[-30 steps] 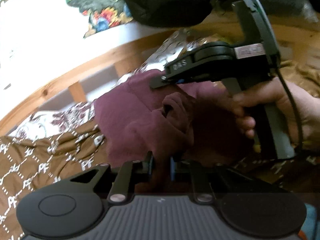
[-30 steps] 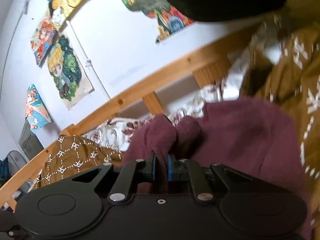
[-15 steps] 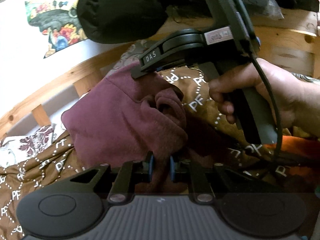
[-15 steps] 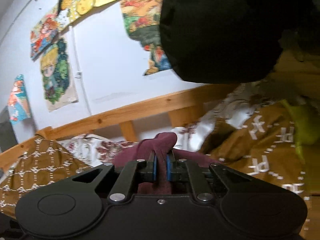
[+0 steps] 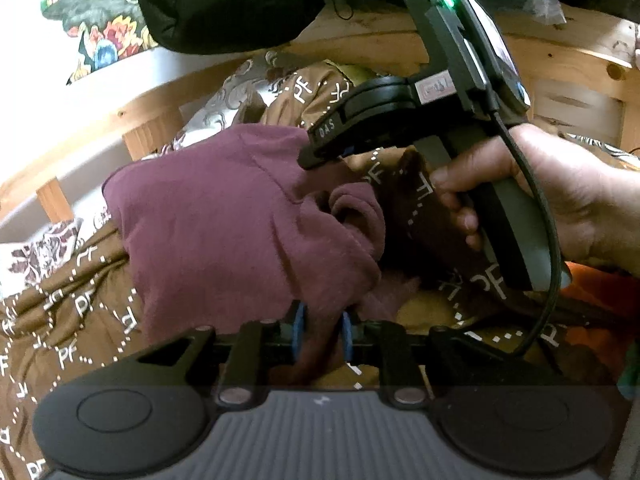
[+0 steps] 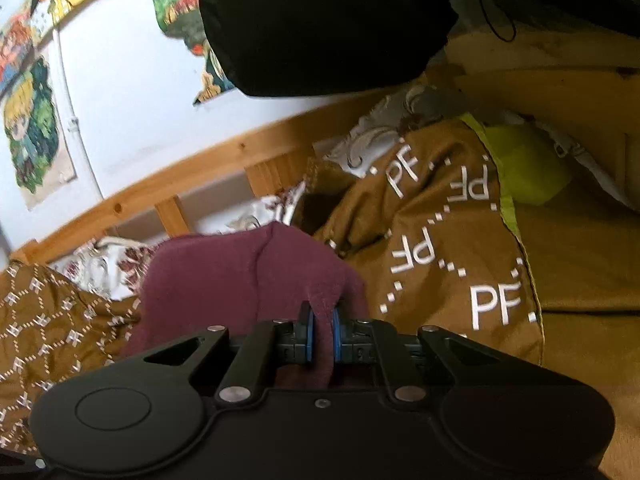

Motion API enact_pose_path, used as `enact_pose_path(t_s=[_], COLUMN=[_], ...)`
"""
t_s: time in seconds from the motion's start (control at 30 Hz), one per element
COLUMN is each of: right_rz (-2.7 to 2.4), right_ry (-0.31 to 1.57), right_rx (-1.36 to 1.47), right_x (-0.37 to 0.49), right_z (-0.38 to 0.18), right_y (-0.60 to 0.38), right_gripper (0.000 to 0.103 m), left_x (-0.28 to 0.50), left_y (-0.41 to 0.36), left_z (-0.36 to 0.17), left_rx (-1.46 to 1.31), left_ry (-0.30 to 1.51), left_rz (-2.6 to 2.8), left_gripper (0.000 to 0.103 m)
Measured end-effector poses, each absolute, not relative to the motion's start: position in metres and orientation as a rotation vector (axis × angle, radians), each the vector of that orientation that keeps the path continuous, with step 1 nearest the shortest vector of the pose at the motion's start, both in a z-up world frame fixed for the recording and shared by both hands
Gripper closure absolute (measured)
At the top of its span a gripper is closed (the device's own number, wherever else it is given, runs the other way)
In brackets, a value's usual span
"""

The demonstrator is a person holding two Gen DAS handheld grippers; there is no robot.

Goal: Fold small clothes

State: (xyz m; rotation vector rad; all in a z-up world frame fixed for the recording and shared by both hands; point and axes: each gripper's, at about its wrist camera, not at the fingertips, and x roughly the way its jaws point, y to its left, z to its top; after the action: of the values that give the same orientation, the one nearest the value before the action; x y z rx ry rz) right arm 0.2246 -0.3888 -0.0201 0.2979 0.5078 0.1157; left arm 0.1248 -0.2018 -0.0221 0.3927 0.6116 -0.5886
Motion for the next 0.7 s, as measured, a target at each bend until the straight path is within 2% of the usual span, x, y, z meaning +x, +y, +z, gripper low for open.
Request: enact_pose_path(t_s=[0.07, 0.2, 0.23, 0.3, 0.47, 0.6, 0.67, 0.7], right_rz=[0.101, 0.086, 0.086, 0.086, 0.080, 0.061, 0.045, 0.045], right_ry=[0.525, 0.531, 0.531, 0.532, 0.521, 0.535, 0.546, 0.546], right_rx=[0.298, 0.294, 0.301, 0.321, 0.329, 0.350, 0.361, 0.366], right_x=[0.225, 0.225, 0.226, 0.226, 0.223, 0.220, 0.217, 0.214], right_z=[-0.023, -0.024, -0.026, -0.029, -0.029, -0.029, -0.028, -0.027], right_y=[-0.390, -0.393, -0.393, -0.394, -0.393, -0.394, -0.395, -0.395], right_gripper=[0.094, 0.094, 0.094, 0.093, 0.087, 0.076, 0.054, 0.050], left_x=[0.123, 0.118, 0.117, 0.116, 0.114, 0.122, 0.124, 0.126], left_y=[-0.198, -0.185, -0.181, -0.172, -0.148, -0.130, -0.122, -0.118], left_z=[-0.021, -0.013, -0.010, -0.006, 0.003, 0.005, 0.004, 0.004], left_rx=[0.367, 0.304, 0.289, 0.256, 0.173, 0.115, 0.082, 0.066], left_ry=[0.620, 0.618, 0.615, 0.611, 0.600, 0.652, 0.682, 0.695], left_rz=[-0.594, -0.599, -0.592, -0.574, -0.482, -0.407, -0.374, -0.360], left_gripper=[0.071, 0.037, 0.034, 0.020, 0.002, 0.001, 0.001, 0.001])
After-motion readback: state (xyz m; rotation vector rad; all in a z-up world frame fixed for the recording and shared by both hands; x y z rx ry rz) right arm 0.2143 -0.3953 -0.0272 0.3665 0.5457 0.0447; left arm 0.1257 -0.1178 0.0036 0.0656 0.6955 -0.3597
